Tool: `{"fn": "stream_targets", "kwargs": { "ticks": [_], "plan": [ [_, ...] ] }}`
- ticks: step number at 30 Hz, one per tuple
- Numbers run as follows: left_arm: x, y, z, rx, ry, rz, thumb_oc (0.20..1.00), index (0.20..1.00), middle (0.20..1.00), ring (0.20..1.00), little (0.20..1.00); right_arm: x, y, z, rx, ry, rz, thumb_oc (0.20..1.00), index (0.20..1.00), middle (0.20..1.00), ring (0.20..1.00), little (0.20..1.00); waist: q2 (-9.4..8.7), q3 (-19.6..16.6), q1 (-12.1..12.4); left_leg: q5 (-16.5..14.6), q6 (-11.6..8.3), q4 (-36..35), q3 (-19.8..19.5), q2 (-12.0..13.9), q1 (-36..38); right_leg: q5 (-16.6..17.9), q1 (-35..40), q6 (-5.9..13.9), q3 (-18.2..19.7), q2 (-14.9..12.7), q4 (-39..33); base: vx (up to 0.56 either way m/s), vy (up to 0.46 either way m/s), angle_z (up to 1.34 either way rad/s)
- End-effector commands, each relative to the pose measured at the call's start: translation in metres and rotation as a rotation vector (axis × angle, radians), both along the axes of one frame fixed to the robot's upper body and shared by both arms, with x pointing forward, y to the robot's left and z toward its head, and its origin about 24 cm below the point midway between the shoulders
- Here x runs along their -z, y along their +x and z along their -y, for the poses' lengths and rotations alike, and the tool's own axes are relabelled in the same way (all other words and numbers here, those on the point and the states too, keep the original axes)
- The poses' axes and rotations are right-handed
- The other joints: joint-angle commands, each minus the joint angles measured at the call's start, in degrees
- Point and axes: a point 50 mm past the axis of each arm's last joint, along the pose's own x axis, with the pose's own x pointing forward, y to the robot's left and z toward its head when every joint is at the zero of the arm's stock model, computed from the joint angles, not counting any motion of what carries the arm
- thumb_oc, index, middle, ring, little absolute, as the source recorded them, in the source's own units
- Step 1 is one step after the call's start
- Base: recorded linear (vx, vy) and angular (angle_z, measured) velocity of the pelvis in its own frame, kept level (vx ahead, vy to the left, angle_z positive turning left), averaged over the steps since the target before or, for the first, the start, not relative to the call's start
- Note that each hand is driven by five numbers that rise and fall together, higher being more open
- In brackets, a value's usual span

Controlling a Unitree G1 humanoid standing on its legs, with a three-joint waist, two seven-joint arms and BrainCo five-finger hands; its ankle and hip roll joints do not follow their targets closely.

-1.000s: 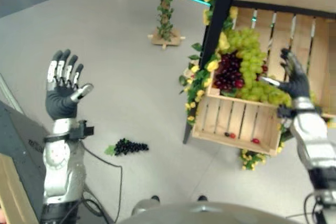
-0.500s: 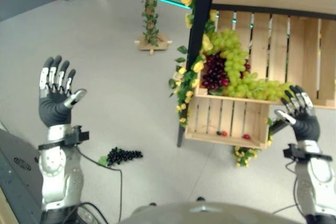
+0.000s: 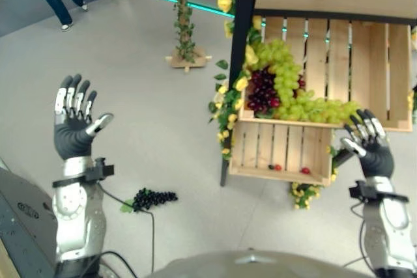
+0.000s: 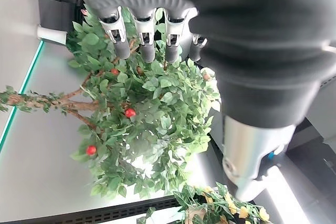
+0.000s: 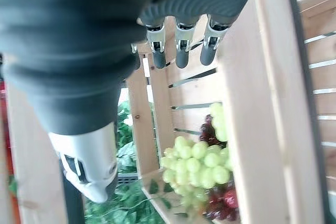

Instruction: Pick up the fruits from the basket on one side to the basket on the other side

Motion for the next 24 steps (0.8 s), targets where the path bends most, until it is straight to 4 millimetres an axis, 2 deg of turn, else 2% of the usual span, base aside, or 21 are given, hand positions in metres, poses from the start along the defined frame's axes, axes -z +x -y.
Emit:
{"fn": "stream_targets", "kwargs": {
  "ticks": [1, 5, 8, 10, 11, 13, 17, 19, 22, 24],
  "plan": [
    [-0.017, -0.005, -0.012, -0.053, 0.092, 0.087, 1.0, 1.0, 1.0, 1.0, 1.0, -0.035, 0.01, -0.011, -0.049, -0.014, 0.2, 1.0, 1.0, 1.0, 1.0, 1.0, -2.26, -0.78, -0.39, -1.87, 0.9, 0.86, 2.09, -3.11, -2.02, -6.66, 1.28, 2.28, -1.01, 0.81, 3.24, 0.0, 0.0, 0.0],
    [-0.021, -0.006, -0.01, -0.034, 0.106, 0.102, 1.0, 1.0, 1.0, 1.0, 1.0, -0.05, 0.014, -0.02, -0.124, -0.034, 0.263, 1.0, 1.0, 1.0, 1.0, 1.0, -2.35, -0.69, 0.05, -1.79, 0.99, 0.77, 1.91, -3.07, -1.97, -6.67, 1.3, 2.32, -1.03, 0.7, 3.51, 0.0, 0.0, 0.0],
    [-0.021, -0.008, -0.01, 0.002, 0.115, 0.09, 1.0, 1.0, 1.0, 1.0, 1.0, -0.065, 0.017, -0.035, -0.267, -0.05, 0.316, 1.0, 1.0, 1.0, 1.0, 1.0, -2.59, -0.59, 0.78, -1.67, 0.92, 0.78, 1.58, -3.06, -2.02, -6.68, 1.35, 2.31, -1.38, 0.52, 3.82, 0.0, 0.0, 0.0],
    [-0.021, -0.011, -0.008, 0.102, 0.115, 0.085, 1.0, 1.0, 1.0, 1.0, 1.0, -0.078, 0.017, -0.051, -0.451, -0.105, 0.333, 1.0, 1.0, 1.0, 1.0, 1.0, -2.96, -0.44, 1.87, -1.38, 0.72, 0.92, 0.66, -3.12, -2.31, -6.75, 1.45, 2.33, -2.39, 0.34, 4.13, -0.01, -0.014, 0.04],
    [-0.021, -0.011, -0.008, 0.103, 0.114, 0.085, 1.0, 1.0, 1.0, 1.0, 1.0, -0.078, 0.017, -0.051, -0.452, -0.105, 0.333, 1.0, 1.0, 1.0, 1.0, 1.0, -2.95, -0.46, 1.78, -1.38, 0.72, 0.94, 0.59, -3.13, -2.34, -6.76, 1.46, 2.33, -2.46, 0.33, 4.14, -0.02, -0.016, 0.05],
    [-0.02, -0.011, -0.006, 0.21, 0.122, 0.056, 1.0, 1.0, 1.0, 1.0, 1.0, -0.081, 0.019, -0.06, -0.597, -0.092, 0.33, 1.0, 1.0, 1.0, 1.0, 1.0, -3.26, -0.22, 2.6, -1.0, 0.5, 1.13, -0.28, -3.18, -2.86, -6.69, 1.43, 2.31, -3.48, 0.21, 4.22, -0.02, -0.021, 0.15],
    [-0.017, -0.007, 0.01, 0.579, 0.185, -0.05, 1.0, 1.0, 1.0, 1.0, 1.0, -0.085, 0.022, -0.08, -0.893, -0.112, 0.27, 1.0, 1.0, 1.0, 1.0, 1.0, -3.94, 0.25, 4.66, 0.01, -0.06, 1.3, -3.3, -3.24, -4.08, -6.7, 1.67, 2.22, -7.09, -0.18, 4.19, -0.02, -0.041, 0.57],
    [-0.013, -0.003, 0.017, 0.686, 0.191, -0.097, 1.0, 1.0, 1.0, 1.0, 1.0, -0.083, 0.026, -0.088, -0.989, -0.105, 0.226, 1.0, 1.0, 1.0, 1.0, 1.0, -4.31, 0.6, 6.01, 0.24, -0.27, 1.62, -5.15, -3.3, -4.48, -6.93, 1.97, 2.04, -8.84, -0.21, 4.34, 0.0, -0.058, 0.73],
    [-0.018, -0.003, 0.025, 0.825, 0.263, -0.148, 1.0, 1.0, 1.0, 1.0, 1.0, -0.086, 0.025, -0.096, -1.106, -0.158, 0.184, 1.0, 1.0, 1.0, 1.0, 1.0, -4.97, 1.01, 7.31, 1.37, -0.91, 2.07, -8.27, -3.56, -6.2, -7.03, 2.11, 1.88, -12.07, -0.25, 4.29, -0.03, -0.057, 0.75],
    [-0.021, 0.002, 0.032, 0.9, 0.298, -0.159, 1.0, 1.0, 1.0, 1.0, 1.0, -0.087, 0.028, -0.098, -1.119, -0.178, 0.178, 1.0, 1.0, 1.0, 1.0, 1.0, -5.39, 1.83, 8.05, 2.1, -1.7, 2.45, -9.72, -3.6, -7.29, -7.42, 2.45, 1.73, -14.74, -0.34, 4.53, -0.07, -0.079, 1.09]
  ]
}}
